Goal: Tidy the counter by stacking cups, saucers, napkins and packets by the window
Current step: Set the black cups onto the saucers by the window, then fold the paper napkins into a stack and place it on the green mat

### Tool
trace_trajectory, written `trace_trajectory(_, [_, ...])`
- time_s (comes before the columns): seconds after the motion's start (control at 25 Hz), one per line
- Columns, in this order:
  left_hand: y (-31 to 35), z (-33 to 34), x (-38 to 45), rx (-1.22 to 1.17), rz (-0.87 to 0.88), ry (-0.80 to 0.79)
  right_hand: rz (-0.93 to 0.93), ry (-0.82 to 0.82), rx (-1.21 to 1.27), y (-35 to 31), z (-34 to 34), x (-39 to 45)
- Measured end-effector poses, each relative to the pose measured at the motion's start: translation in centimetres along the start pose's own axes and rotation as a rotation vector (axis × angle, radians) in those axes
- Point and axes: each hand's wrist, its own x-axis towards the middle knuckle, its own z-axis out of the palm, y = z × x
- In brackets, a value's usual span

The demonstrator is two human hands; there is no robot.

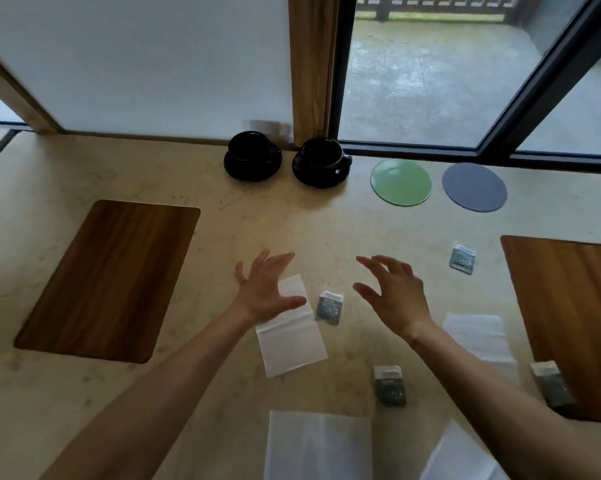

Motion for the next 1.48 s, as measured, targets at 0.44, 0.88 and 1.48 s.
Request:
trace_trajectory(0.44, [-0.2,4.6,-9.8,-0.019,0.2,-0.113,0.088,-0.062,0.005,-2.1,4.1,-12.2])
trace_trajectory(0.88, [1.4,6.2,-16.4,0.141,0.318,-0.156,0.094,0.061,0.094,-1.9,8.0,-24.4])
trace_trajectory(1.48, [2.0,7.0,-18.0,0.309,0.413,-0.212,0.269,0.072,0.192,-3.2,10.3,-33.8])
